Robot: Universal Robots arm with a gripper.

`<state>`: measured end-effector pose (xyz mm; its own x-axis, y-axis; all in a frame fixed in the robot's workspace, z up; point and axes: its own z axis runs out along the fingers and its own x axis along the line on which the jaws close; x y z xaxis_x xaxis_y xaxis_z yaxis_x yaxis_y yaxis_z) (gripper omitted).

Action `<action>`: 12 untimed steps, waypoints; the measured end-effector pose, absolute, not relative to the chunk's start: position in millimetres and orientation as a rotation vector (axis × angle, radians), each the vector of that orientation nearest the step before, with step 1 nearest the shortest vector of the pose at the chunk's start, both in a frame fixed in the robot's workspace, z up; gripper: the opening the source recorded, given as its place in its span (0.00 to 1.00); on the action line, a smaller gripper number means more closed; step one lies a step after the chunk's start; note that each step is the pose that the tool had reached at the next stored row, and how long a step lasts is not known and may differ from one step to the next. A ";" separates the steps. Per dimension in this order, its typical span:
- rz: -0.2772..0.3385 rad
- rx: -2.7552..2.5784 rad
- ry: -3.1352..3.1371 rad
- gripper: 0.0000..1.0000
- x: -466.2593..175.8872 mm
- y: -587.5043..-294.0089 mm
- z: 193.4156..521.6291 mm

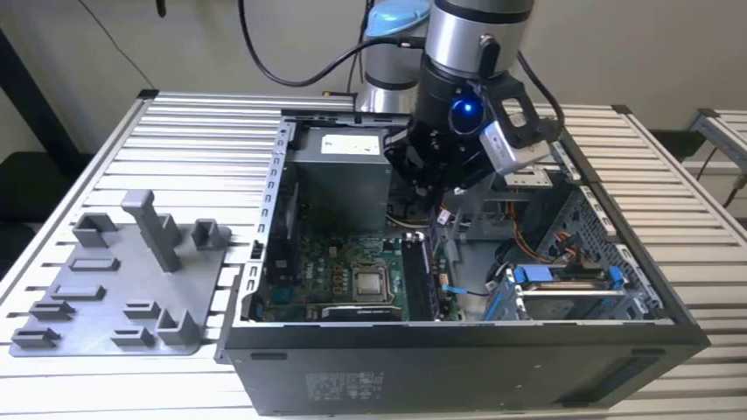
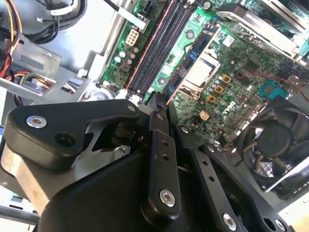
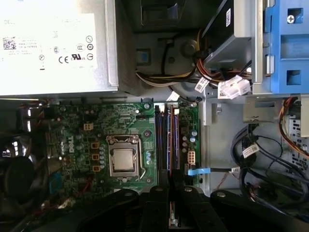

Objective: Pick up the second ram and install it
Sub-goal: 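Insert the second ram into the second slot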

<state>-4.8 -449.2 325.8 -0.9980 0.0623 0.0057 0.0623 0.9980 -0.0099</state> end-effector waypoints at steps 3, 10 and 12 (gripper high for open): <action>0.015 -0.098 -3.134 0.15 -4.8 -449.2 323.0; 0.015 -0.098 -3.134 0.15 -4.8 -449.2 321.9; 0.015 -0.098 -3.134 0.15 -4.8 -449.2 321.9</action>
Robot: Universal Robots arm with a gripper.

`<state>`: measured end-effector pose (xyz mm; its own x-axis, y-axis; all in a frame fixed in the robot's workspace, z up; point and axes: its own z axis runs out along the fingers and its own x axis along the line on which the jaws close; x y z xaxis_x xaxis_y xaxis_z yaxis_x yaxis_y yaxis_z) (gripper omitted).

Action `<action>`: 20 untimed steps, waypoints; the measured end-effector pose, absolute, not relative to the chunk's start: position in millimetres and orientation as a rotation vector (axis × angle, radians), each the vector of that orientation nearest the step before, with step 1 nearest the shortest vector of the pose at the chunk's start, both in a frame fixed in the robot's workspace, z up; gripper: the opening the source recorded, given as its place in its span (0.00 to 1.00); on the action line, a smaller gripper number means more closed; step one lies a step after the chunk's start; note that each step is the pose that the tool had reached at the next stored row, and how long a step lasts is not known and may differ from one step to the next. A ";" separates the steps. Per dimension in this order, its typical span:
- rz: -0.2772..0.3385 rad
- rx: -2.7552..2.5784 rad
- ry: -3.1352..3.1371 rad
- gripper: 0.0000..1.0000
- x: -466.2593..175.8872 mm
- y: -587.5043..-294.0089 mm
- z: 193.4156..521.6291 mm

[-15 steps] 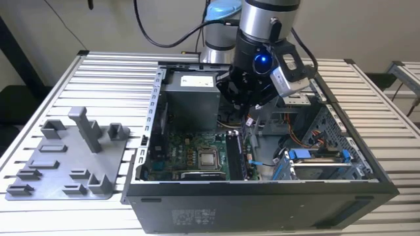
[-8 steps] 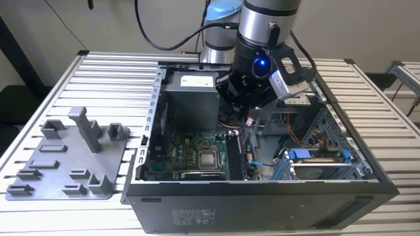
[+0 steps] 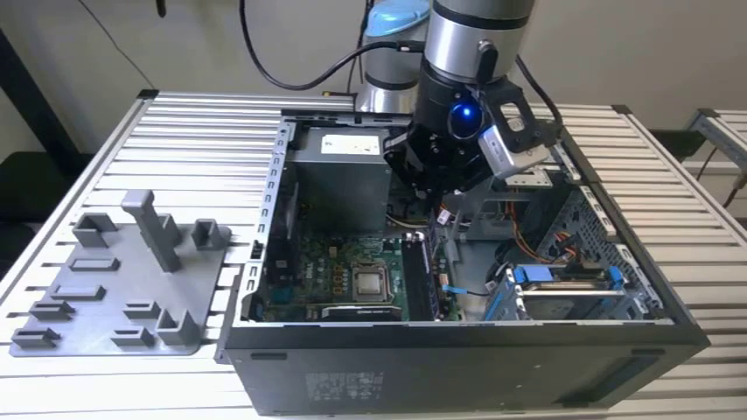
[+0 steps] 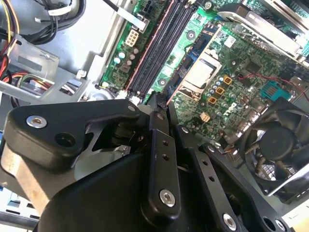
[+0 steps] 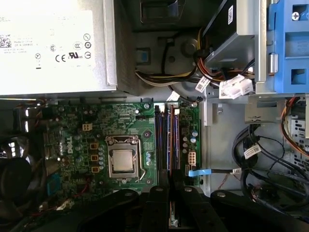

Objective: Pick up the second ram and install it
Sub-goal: 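Insert the second ram into the second slot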

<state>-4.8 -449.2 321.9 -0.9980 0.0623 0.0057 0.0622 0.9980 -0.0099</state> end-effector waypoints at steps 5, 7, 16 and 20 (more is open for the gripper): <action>0.012 -0.093 -3.134 0.15 -5.0 -449.4 318.5; 0.010 -0.073 -3.135 0.15 -5.2 -449.4 315.1; 0.011 -0.060 -3.135 0.15 -5.6 -449.4 309.6; 0.011 -0.060 -3.135 0.15 -5.6 -449.4 307.7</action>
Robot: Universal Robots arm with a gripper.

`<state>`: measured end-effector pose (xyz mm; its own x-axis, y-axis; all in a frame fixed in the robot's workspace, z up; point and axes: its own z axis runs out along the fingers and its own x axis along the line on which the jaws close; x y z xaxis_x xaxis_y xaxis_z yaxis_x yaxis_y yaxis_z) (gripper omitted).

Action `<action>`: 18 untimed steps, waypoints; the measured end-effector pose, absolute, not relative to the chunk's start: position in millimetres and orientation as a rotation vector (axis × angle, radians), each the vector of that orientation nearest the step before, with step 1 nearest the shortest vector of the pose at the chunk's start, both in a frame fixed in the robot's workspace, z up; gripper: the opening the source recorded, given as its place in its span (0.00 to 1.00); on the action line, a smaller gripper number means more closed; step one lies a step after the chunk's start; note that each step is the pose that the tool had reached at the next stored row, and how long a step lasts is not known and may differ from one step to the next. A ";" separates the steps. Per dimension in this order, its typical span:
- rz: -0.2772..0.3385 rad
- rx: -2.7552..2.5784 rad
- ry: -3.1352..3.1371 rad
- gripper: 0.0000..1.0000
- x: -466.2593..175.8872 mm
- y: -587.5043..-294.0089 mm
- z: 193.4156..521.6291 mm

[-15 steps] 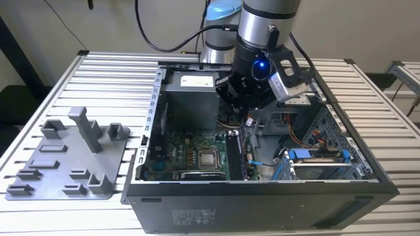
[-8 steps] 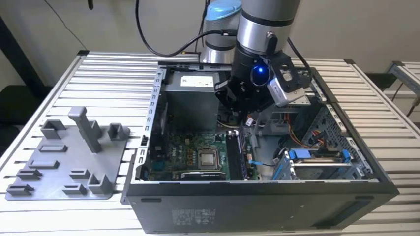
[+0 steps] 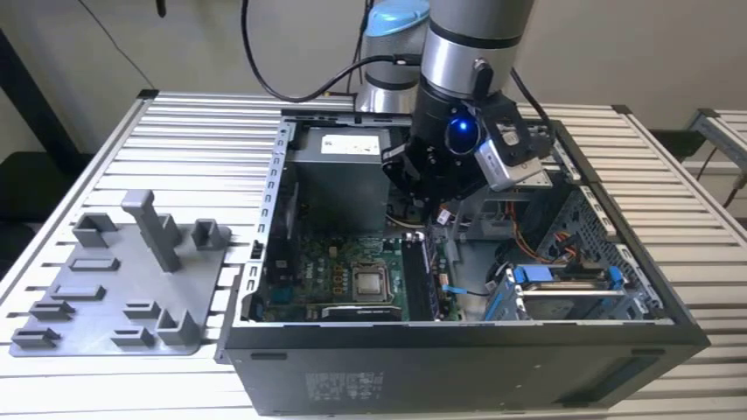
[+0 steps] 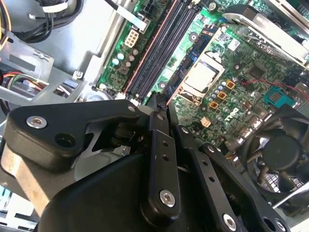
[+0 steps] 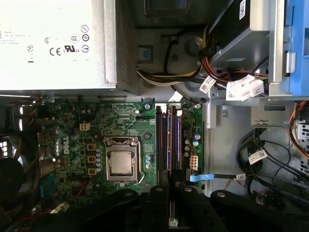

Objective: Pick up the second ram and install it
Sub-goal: 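Insert the second ram into the second slot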

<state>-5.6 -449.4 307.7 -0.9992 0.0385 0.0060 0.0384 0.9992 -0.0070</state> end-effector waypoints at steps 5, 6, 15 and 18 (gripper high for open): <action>0.011 -0.060 -3.131 0.15 -5.6 -449.4 299.5; 0.011 -0.060 -3.129 0.15 -5.6 -449.4 298.2; 0.012 -0.060 -3.121 0.15 -5.7 -449.5 287.9; 0.012 -0.060 -3.121 0.15 -5.7 -449.5 287.8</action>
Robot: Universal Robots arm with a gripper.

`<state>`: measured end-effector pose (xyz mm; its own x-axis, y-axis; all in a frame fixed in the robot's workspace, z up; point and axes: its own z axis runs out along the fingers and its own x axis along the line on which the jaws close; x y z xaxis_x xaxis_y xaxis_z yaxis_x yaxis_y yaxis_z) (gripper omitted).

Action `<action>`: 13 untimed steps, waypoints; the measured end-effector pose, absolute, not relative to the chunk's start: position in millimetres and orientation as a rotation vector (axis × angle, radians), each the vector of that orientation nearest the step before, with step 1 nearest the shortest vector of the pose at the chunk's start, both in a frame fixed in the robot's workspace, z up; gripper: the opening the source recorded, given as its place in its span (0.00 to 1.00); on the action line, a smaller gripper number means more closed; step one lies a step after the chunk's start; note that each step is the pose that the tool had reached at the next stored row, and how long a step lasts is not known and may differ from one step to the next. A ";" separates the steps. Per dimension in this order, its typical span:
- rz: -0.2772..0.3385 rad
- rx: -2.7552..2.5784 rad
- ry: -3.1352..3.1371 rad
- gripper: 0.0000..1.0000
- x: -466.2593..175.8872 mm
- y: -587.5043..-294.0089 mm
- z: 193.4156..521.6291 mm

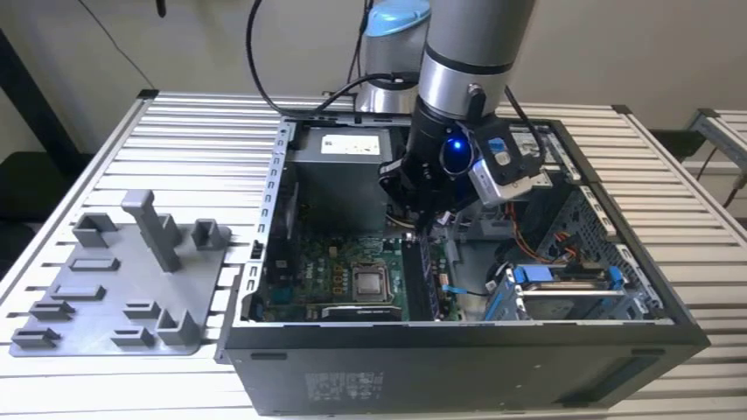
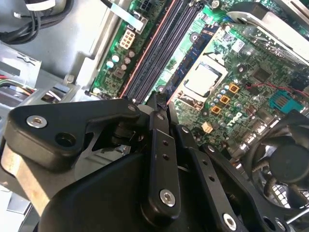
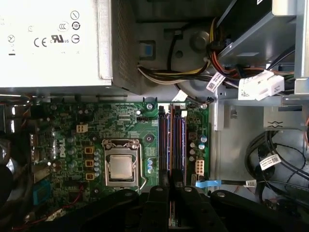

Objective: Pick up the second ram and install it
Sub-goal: 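Insert the second ram into the second slot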

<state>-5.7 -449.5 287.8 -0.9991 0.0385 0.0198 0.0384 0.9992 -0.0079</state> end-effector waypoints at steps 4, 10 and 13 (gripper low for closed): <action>0.011 -0.060 -3.120 0.15 -5.6 -449.5 287.4; 0.011 -0.060 -3.119 0.15 -5.6 -449.6 279.6; 0.014 -0.060 -3.109 0.15 -5.7 -449.6 276.3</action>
<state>-5.7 -449.6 276.3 -0.9987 0.0386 0.0318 0.0383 0.9992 -0.0095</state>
